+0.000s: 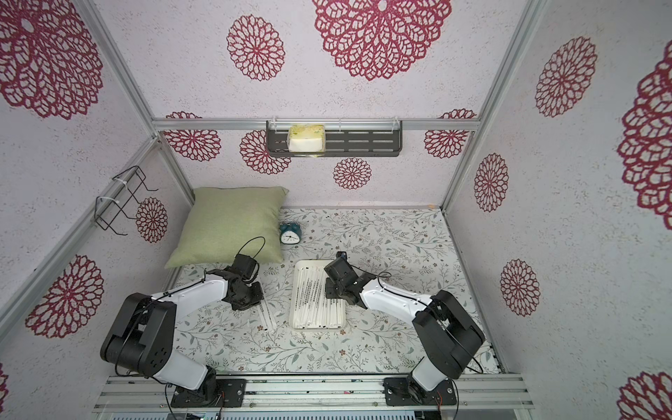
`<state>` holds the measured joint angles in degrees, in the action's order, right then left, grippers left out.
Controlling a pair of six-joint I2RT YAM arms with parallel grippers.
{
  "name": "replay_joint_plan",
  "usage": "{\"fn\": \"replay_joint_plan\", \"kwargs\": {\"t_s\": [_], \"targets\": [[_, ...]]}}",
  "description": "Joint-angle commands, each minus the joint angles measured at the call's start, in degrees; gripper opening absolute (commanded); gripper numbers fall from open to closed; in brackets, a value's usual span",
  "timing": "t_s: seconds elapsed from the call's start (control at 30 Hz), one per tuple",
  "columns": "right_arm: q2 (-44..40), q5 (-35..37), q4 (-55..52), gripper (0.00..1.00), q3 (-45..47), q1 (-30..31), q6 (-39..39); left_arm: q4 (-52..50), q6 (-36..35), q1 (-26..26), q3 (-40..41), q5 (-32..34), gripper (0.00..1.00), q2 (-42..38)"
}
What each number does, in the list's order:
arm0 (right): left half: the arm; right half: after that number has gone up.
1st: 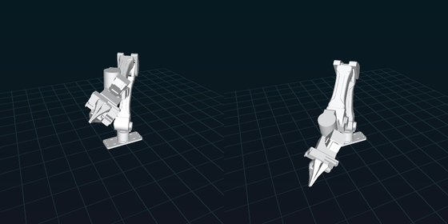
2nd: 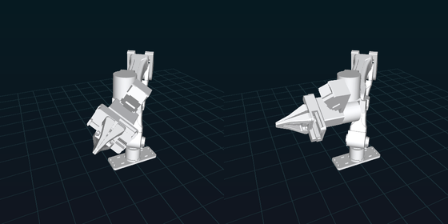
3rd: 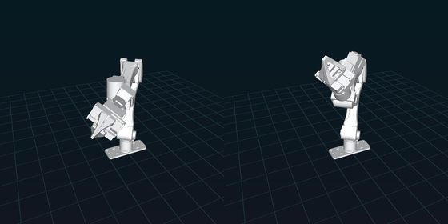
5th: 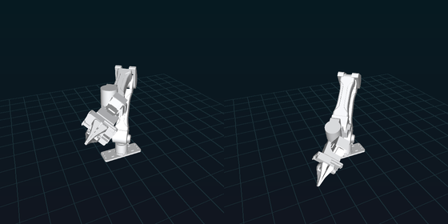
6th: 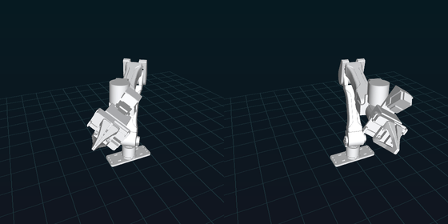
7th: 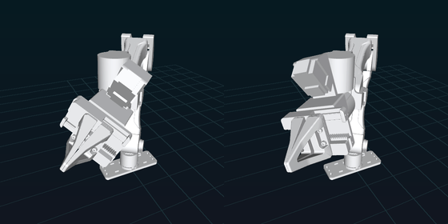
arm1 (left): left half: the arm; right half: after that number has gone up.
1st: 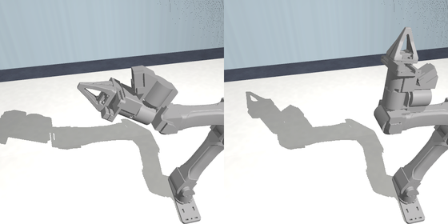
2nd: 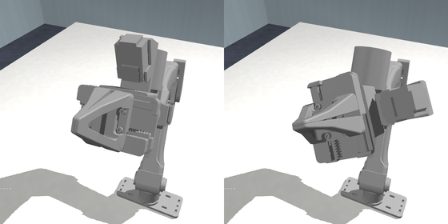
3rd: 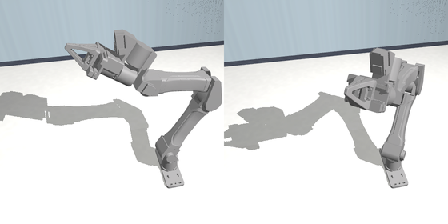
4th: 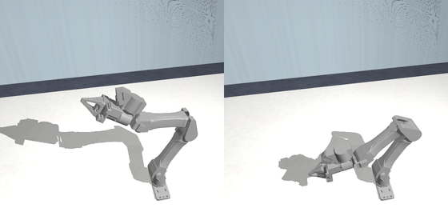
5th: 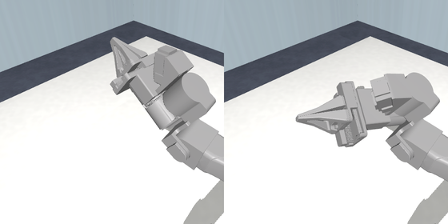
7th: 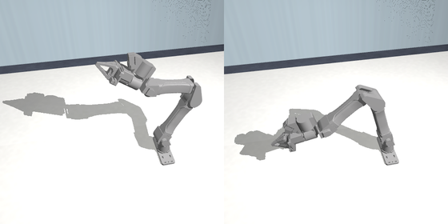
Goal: Put the straws into the storage box
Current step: Pick up the straw from the center of the board, then place the straw in the storage box.
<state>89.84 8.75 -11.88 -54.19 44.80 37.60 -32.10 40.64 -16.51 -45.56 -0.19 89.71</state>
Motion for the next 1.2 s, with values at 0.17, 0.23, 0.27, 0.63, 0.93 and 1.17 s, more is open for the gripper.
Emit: {"fn": "replay_joint_plan", "kwargs": {"t_s": [0.17,0.23,0.27,0.63,0.93,1.17], "targets": [[0.03,0.28,-0.87,0.24,-2.14,0.29,0.20,-0.18,-0.35,-0.36,1.94,1.70,0.13,0.82],[-0.11,0.43,-0.87,0.24,-2.14,0.29,0.23,-2.51,-0.14,-0.49,2.29,3.32,0.10,-1.22],[-0.11,0.46,-0.78,0.24,-2.14,0.29,0.24,-4.09,0.00,-0.49,2.31,4.34,0.09,-2.26],[-3.77,0.53,-3.55,0.24,-2.09,-2.31,-1.21,-21.32,2.99,-8.35,-15.03,19.46,0.07,-12.32],[-10.01,-2.23,-3.24,0.24,3.09,-14.34,-2.78,-9.46,3.70,-27.02,-36.64,4.09,0.07,9.95],[-9.88,-4.28,-1.98,0.23,5.00,-15.40,-1.77,-6.21,3.39,-30.06,-42.40,-0.49,0.06,22.22]]}}
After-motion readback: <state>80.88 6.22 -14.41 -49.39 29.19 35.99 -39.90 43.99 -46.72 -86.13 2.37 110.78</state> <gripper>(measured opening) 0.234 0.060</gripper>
